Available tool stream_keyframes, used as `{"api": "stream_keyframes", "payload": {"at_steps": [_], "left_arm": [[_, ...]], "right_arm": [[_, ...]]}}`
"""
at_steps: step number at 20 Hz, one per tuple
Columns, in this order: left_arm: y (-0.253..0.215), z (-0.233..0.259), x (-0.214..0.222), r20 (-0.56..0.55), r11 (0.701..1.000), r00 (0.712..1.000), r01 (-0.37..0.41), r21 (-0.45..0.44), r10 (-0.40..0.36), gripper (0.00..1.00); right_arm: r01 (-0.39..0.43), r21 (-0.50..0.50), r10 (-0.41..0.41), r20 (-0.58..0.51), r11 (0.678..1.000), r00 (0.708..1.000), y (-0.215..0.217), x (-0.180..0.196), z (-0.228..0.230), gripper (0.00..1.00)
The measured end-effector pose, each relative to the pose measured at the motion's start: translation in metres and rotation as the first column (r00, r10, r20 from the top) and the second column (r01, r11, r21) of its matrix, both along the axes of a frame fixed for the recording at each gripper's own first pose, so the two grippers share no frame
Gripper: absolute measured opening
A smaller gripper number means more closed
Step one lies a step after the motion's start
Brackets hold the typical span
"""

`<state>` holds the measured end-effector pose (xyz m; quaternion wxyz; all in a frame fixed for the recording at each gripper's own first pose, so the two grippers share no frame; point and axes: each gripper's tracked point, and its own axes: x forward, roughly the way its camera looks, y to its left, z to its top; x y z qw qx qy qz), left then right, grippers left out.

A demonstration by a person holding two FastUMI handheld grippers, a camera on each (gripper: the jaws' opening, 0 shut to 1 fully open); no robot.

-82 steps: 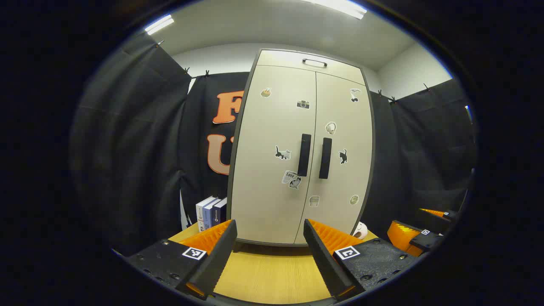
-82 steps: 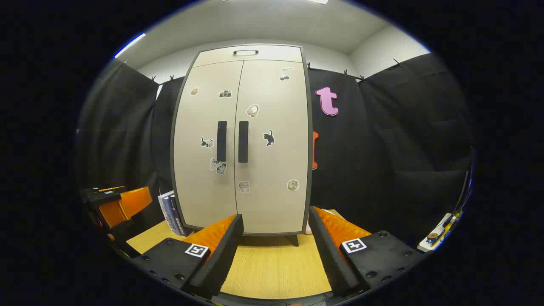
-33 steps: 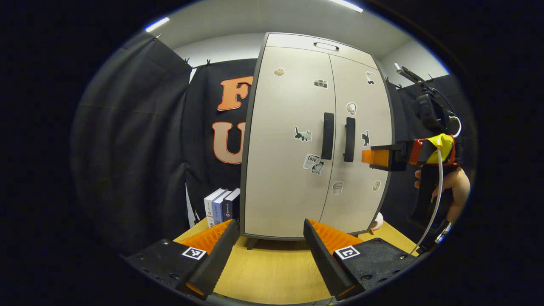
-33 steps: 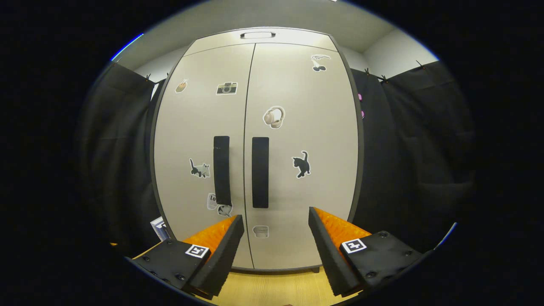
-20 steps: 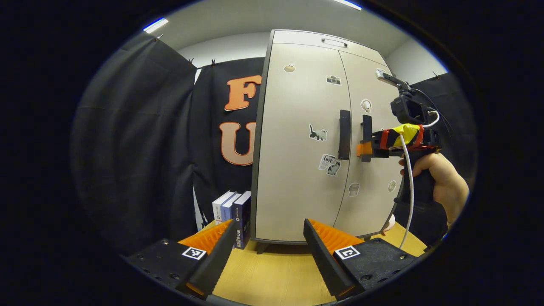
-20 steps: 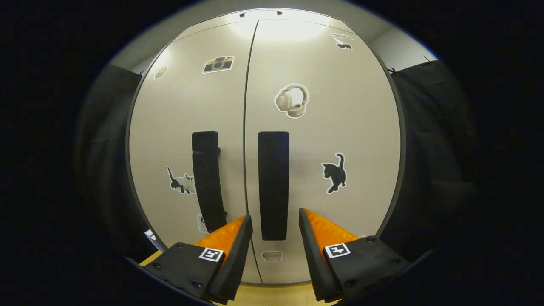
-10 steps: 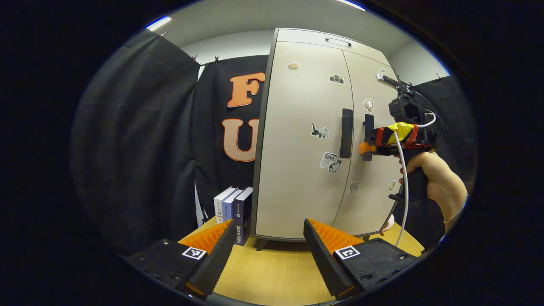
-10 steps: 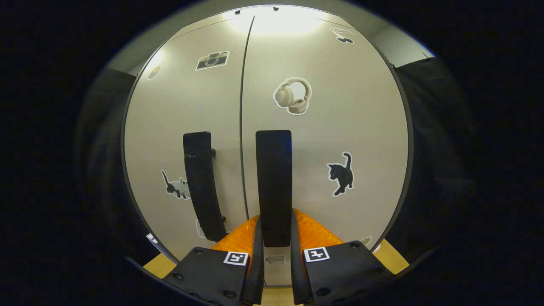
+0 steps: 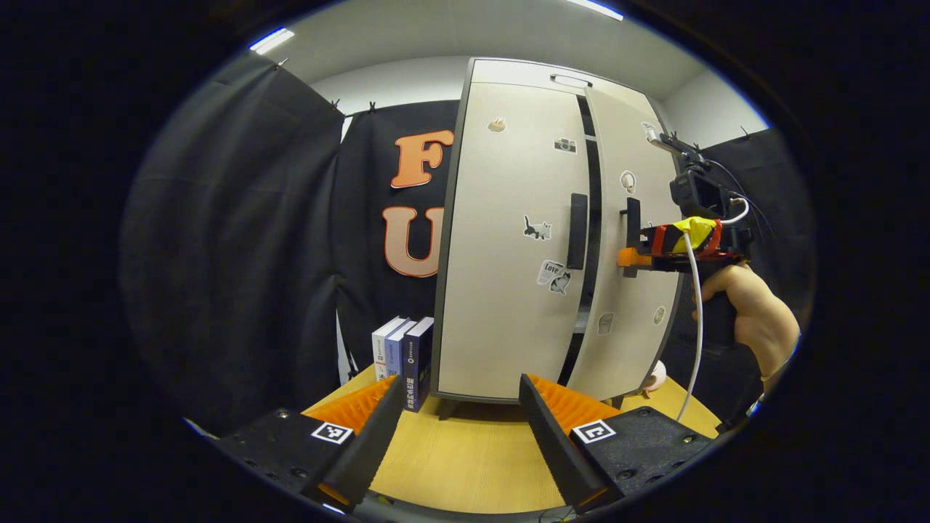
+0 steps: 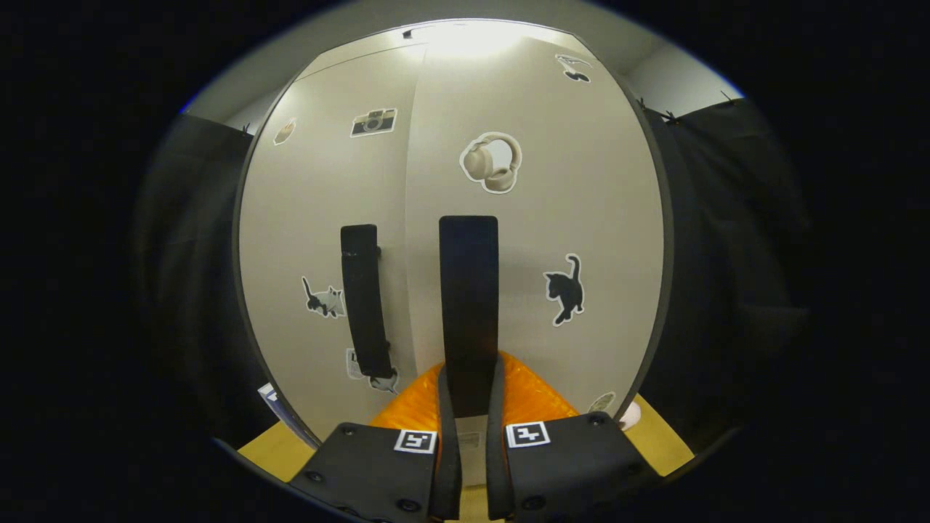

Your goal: Open the right door of the double-door shoe cabinet with the right hand, and open the left door with the left hand.

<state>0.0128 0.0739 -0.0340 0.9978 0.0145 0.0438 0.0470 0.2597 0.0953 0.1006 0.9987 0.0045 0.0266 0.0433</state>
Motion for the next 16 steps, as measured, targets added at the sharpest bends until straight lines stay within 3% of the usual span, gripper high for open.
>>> {"api": "stream_keyframes", "payload": {"at_steps": [1,2,16], "left_arm": [[-0.002,0.0,-0.005,0.003,1.0,1.0,0.005,-0.003,-0.005,0.95],[-0.004,0.001,-0.01,0.005,1.0,1.0,0.008,-0.007,-0.008,0.95],[-0.015,0.011,-0.04,0.023,1.0,1.0,0.005,-0.007,-0.005,0.95]], "right_arm": [[0.0,0.041,0.0,-0.002,0.999,1.0,-0.002,-0.007,-0.001,0.22],[-0.01,0.078,0.011,-0.01,0.997,1.0,-0.001,-0.011,0.0,0.08],[0.002,0.022,-0.002,-0.013,1.0,1.0,-0.042,-0.053,-0.004,0.08]]}}
